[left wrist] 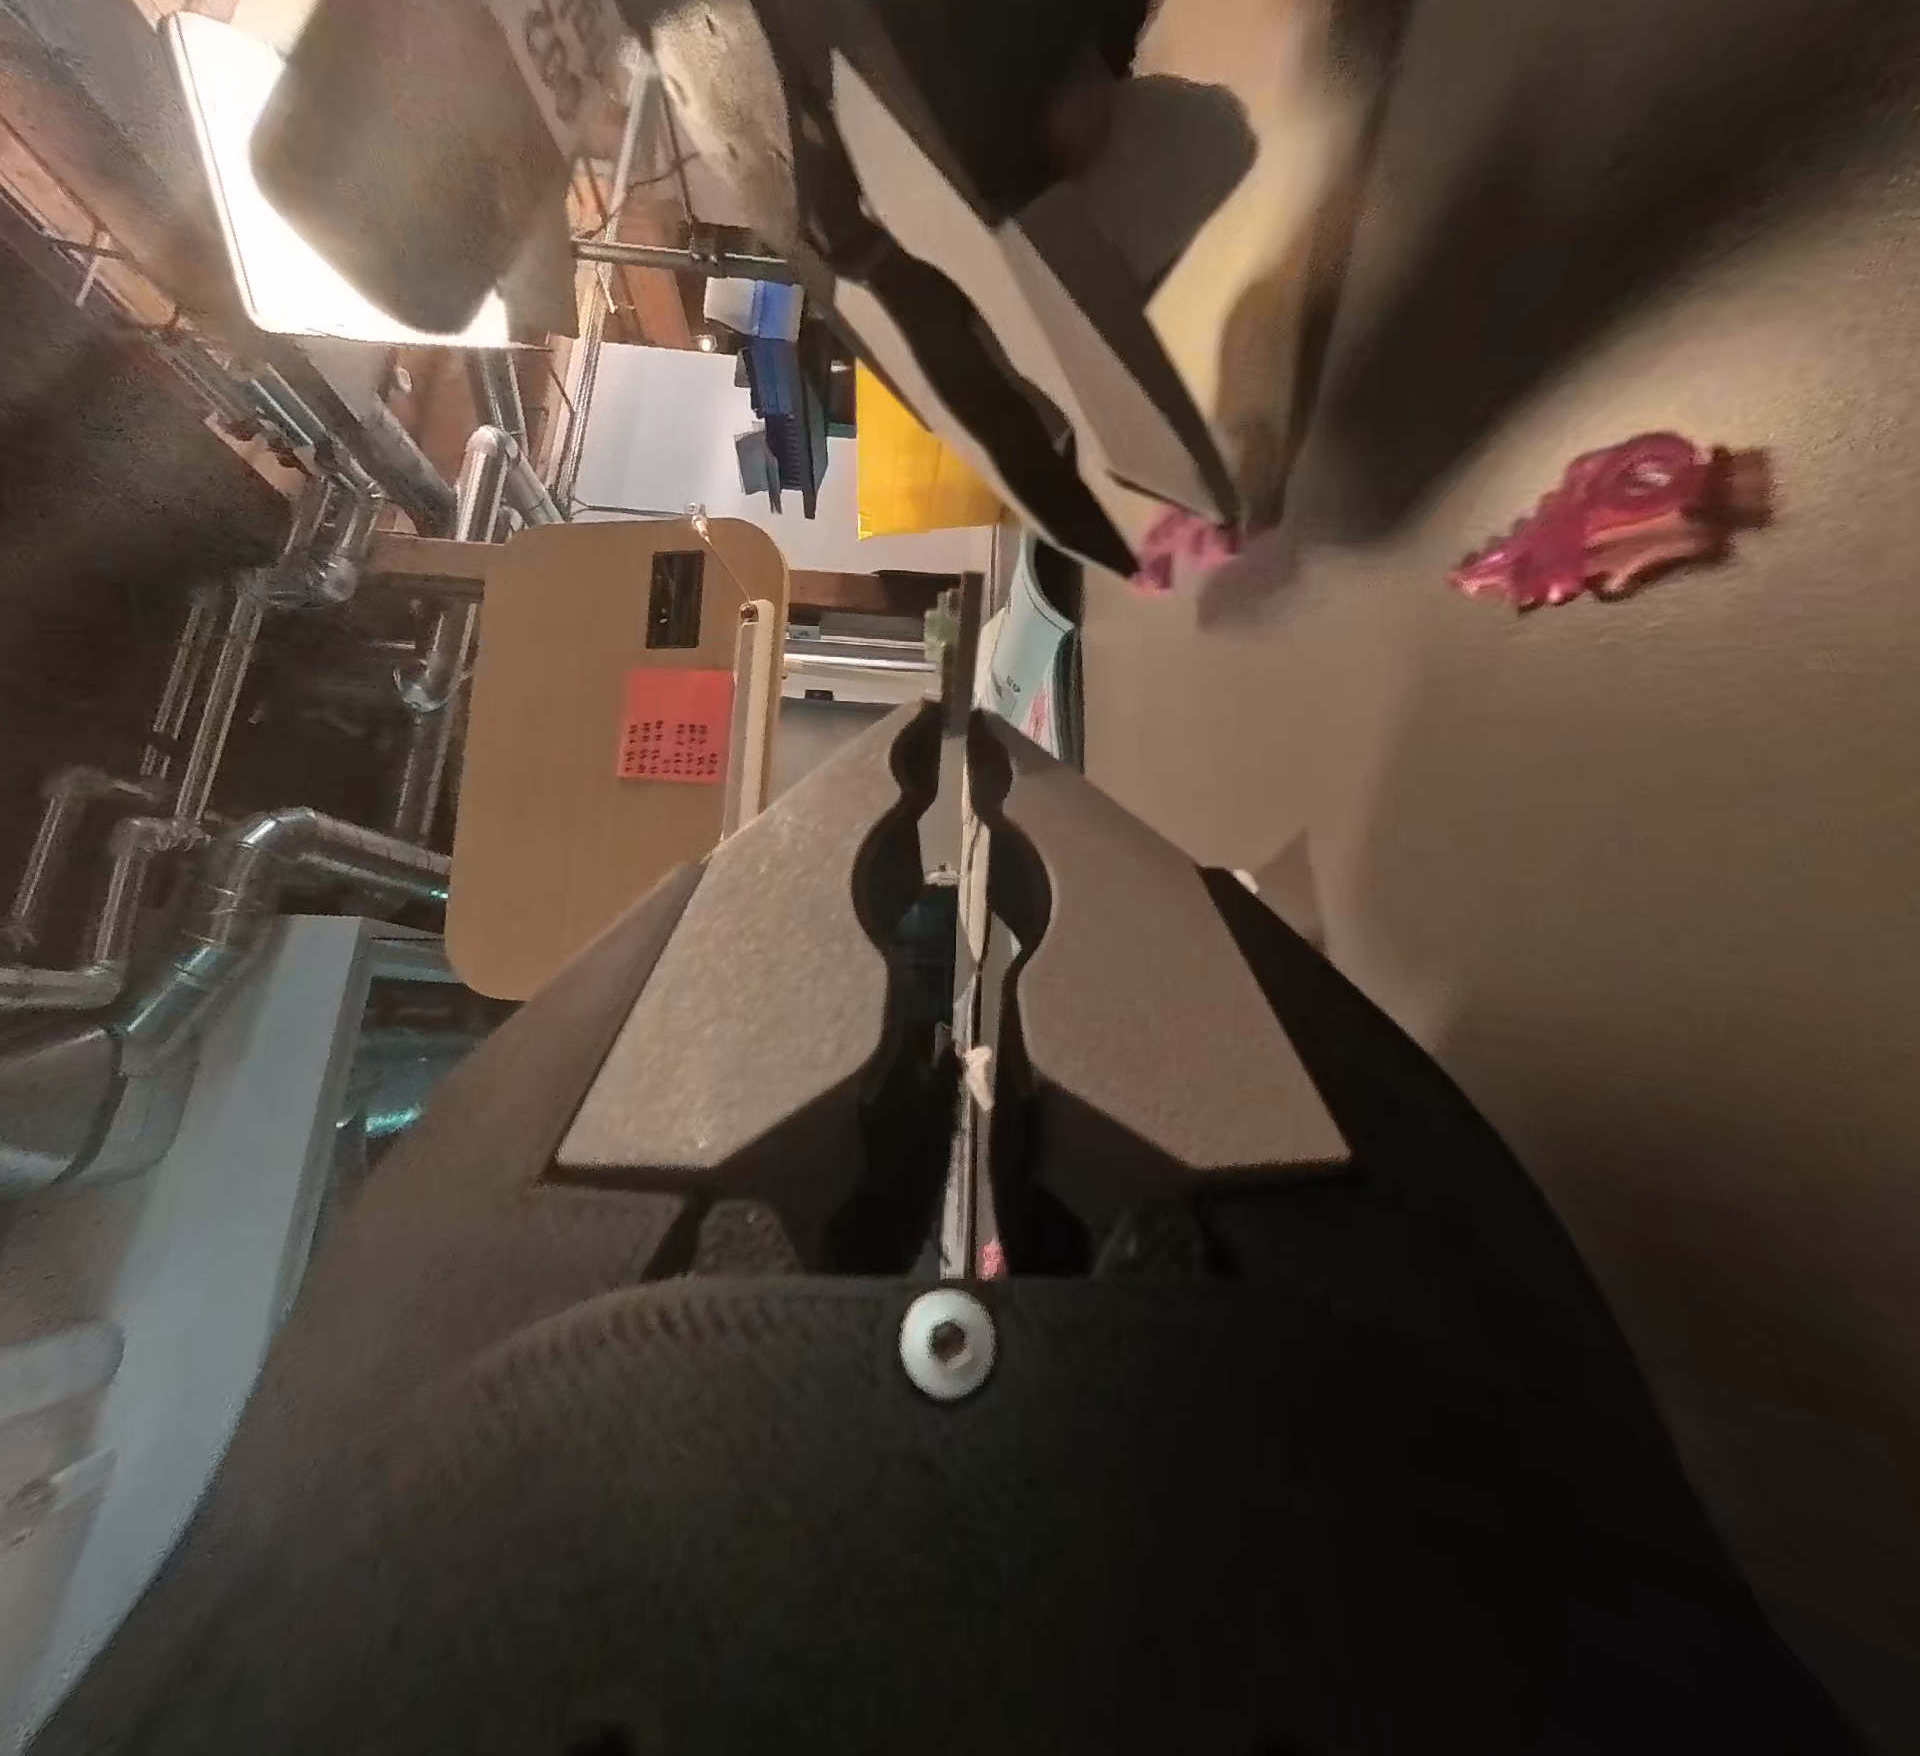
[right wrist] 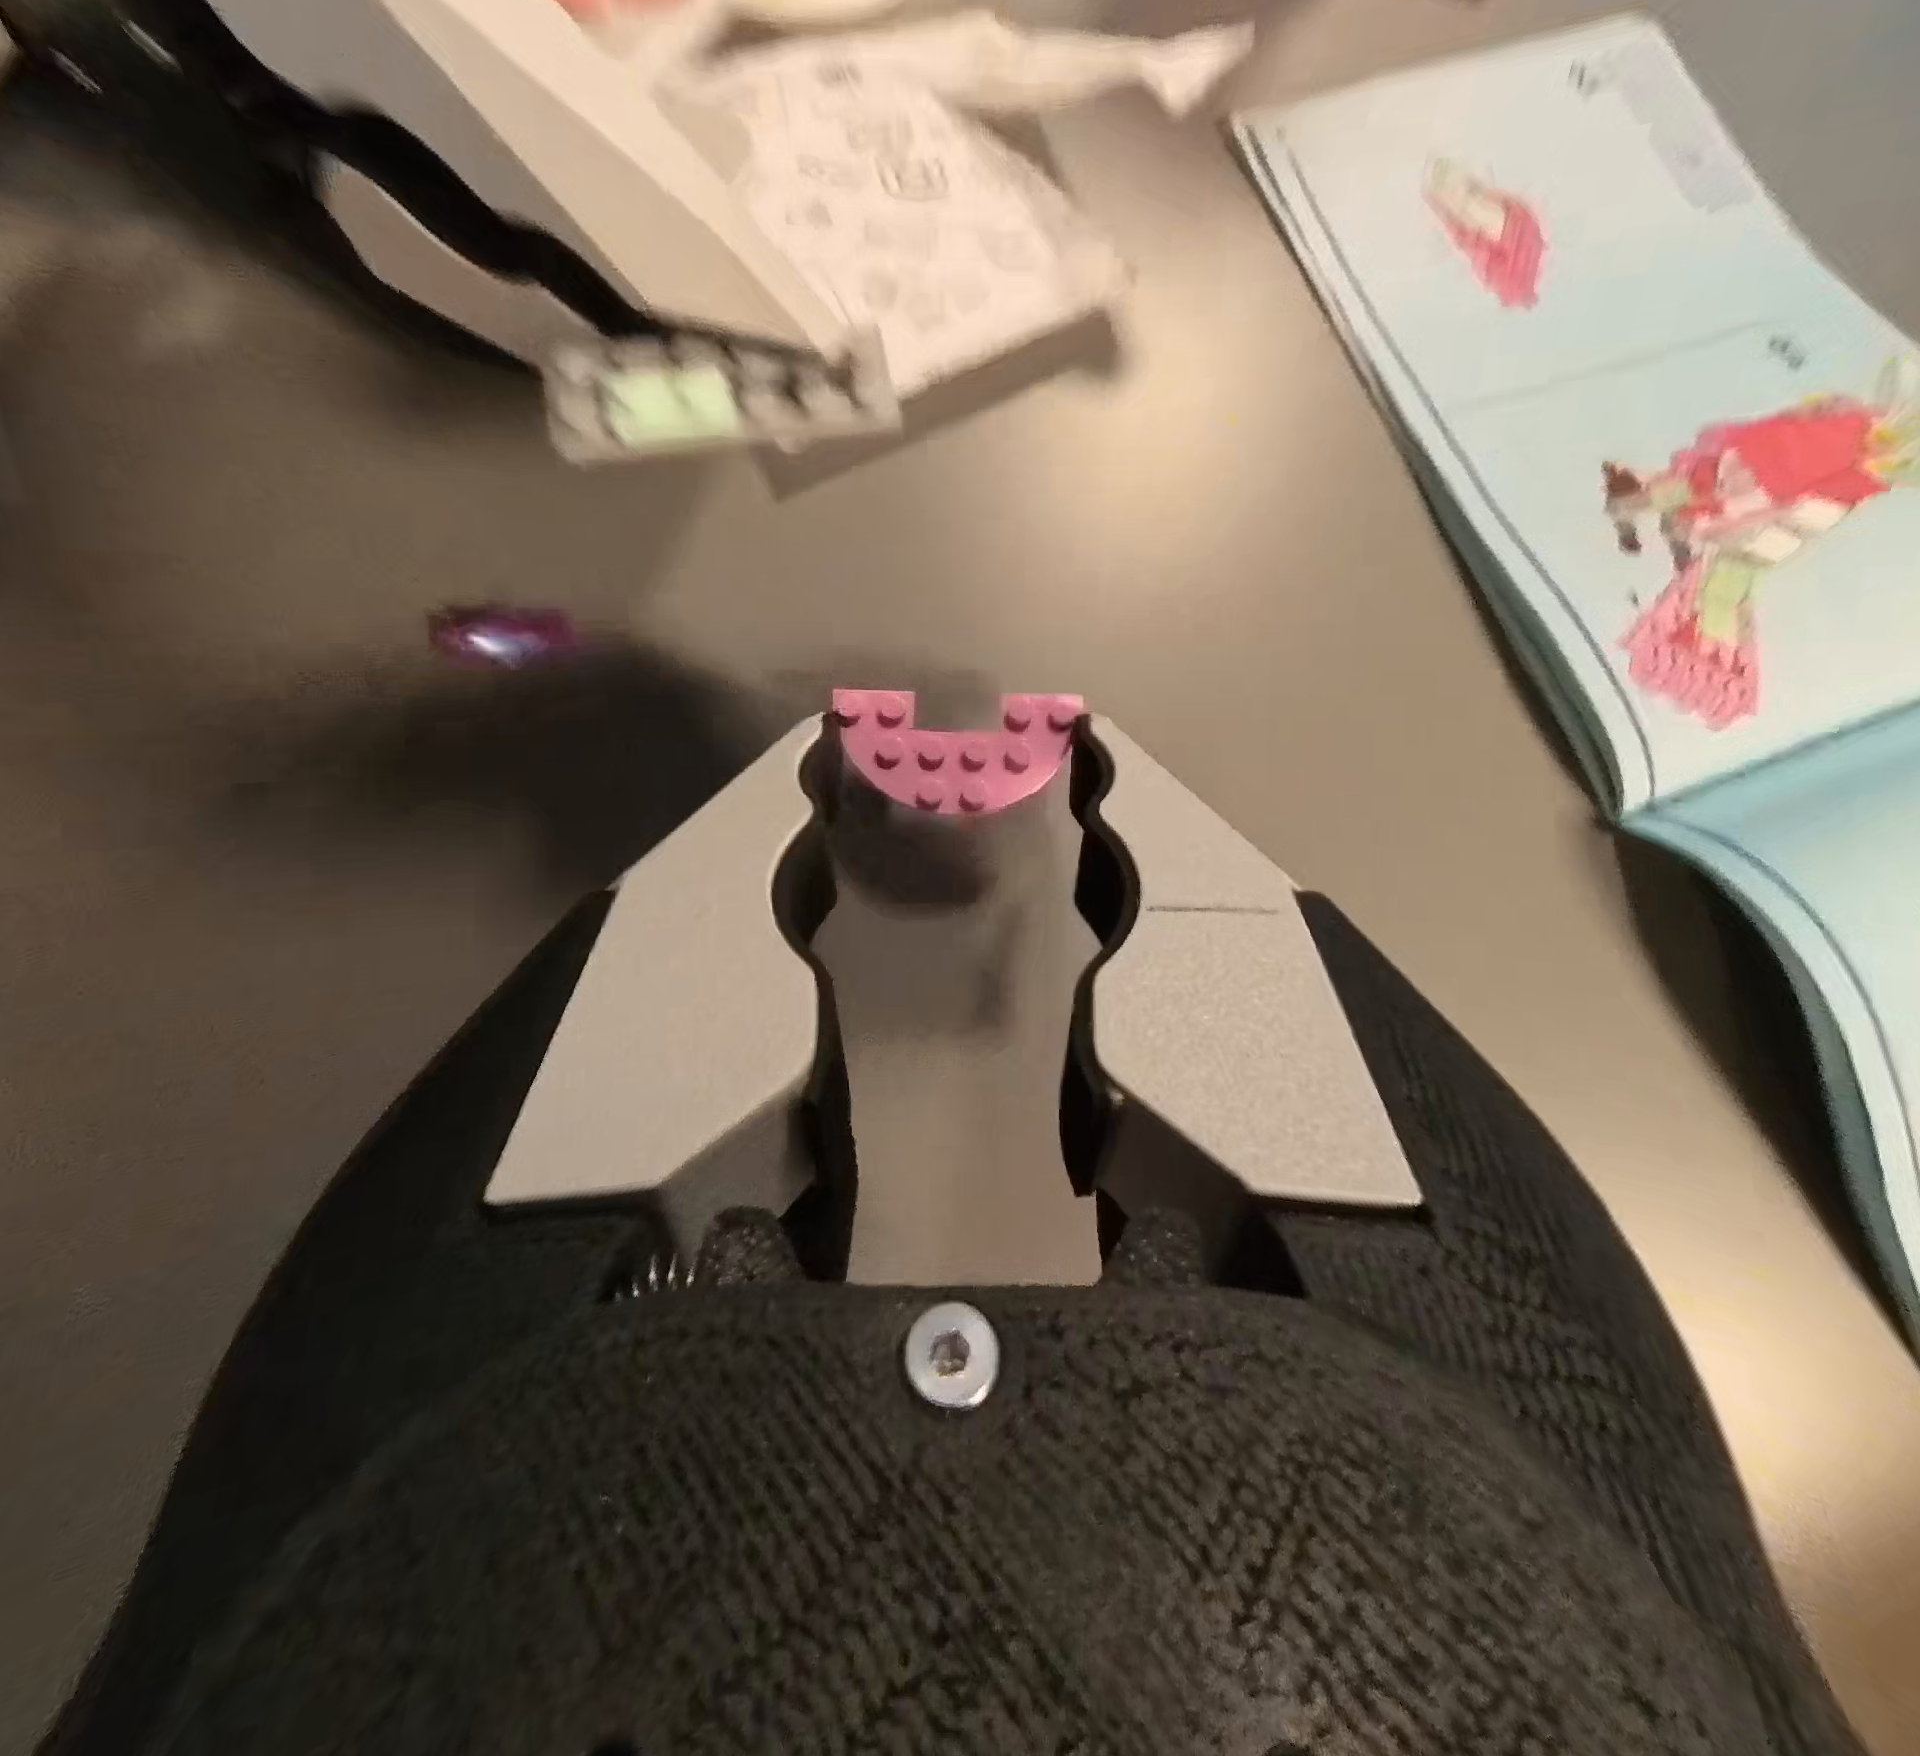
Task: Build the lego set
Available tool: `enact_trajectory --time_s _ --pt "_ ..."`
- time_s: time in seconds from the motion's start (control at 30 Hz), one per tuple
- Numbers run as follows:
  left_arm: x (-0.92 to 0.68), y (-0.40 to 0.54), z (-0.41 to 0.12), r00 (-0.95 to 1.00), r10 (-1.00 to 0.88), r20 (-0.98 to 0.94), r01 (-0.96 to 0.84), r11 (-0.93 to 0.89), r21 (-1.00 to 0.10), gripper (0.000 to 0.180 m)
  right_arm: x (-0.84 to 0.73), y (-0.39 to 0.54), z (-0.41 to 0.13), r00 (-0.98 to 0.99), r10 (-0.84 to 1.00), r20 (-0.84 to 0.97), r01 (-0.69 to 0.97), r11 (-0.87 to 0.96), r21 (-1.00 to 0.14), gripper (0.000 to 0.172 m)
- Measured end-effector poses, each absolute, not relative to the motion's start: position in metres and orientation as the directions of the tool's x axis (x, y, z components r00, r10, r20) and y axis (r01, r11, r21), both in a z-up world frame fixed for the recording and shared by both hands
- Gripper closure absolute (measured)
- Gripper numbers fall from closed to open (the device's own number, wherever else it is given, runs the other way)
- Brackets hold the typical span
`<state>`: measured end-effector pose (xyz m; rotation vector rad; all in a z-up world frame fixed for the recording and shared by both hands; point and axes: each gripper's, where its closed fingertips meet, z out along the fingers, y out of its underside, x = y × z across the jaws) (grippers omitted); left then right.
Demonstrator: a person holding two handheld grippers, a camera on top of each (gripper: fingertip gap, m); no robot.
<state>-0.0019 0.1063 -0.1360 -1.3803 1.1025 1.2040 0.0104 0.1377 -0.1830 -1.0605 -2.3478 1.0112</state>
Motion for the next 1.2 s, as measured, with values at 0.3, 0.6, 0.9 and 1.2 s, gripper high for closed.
enact_trajectory --time_s 0.3,0.6,0.9,1.2 --pt "0.003 0.108 -0.129 0.131 -0.006 -0.991 -0.982 -0.142 -0.129 0.177 0.025 0.089 -0.112 -0.800 0.582 -0.143 0.400 0.341 -0.851 0.129" --pt "-0.001 0.107 -0.119 0.178 0.047 -0.983 -0.970 -0.162 -0.184 0.177 0.016 0.088 -0.110 -0.786 0.605 -0.126 0.449 0.419 -0.789 0.129" --pt "-0.003 0.107 -0.118 0.186 0.058 -0.981 -0.966 -0.174 -0.193 0.177 0.014 0.089 -0.109 -0.786 0.613 -0.082 0.459 0.489 -0.741 0.128" --pt "-0.003 0.107 -0.116 0.190 0.068 -0.979 -0.964 -0.173 -0.199 0.177 0.015 0.088 -0.109 -0.797 0.601 -0.063 0.466 0.546 -0.696 0.128"
